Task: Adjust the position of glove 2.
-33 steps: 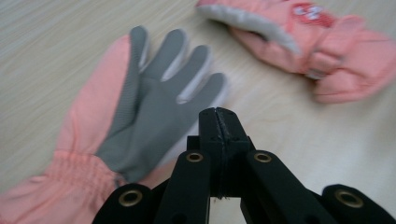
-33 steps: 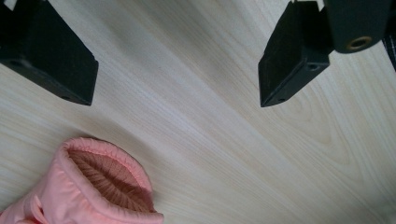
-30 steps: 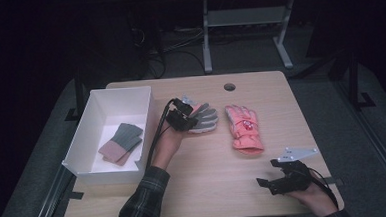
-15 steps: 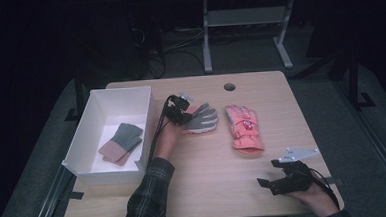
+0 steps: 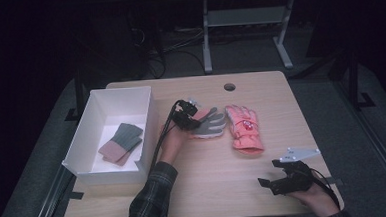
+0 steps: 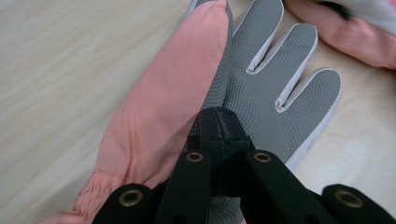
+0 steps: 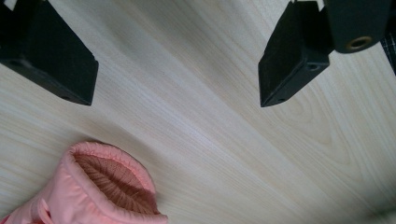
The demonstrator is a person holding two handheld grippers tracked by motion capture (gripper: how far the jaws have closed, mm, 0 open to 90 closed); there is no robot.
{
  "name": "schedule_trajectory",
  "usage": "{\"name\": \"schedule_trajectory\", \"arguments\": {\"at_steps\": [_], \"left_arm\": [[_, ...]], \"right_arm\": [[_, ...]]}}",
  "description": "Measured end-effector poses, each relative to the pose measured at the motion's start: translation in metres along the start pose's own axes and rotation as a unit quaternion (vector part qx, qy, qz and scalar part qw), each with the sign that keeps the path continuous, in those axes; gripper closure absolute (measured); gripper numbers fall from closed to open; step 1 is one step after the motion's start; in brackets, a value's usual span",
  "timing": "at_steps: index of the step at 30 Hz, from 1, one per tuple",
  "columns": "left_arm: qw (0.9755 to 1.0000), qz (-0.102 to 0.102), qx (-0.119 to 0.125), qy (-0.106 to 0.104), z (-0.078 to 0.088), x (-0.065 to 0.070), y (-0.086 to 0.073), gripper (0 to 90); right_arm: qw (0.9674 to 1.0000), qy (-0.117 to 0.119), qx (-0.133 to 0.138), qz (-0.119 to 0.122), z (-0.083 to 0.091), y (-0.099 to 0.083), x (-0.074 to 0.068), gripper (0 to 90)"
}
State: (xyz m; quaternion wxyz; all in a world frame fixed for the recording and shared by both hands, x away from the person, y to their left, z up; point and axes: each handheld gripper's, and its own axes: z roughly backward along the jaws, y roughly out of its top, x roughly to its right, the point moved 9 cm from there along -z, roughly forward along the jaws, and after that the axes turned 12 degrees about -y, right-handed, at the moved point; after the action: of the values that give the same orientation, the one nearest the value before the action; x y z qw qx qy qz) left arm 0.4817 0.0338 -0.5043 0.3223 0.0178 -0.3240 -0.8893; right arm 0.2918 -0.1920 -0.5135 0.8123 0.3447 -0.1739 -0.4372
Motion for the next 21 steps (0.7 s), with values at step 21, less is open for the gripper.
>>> {"name": "schedule_trajectory", "arguments": {"at_steps": [21], "left_arm": [[0.9985,-0.021,0.010,-0.050,0.012,0.045,0.002,89.8]], "right_arm": [[1.0000,-0.001,0.001,-0.002,0.001,0.000,0.000,11.6]]}}
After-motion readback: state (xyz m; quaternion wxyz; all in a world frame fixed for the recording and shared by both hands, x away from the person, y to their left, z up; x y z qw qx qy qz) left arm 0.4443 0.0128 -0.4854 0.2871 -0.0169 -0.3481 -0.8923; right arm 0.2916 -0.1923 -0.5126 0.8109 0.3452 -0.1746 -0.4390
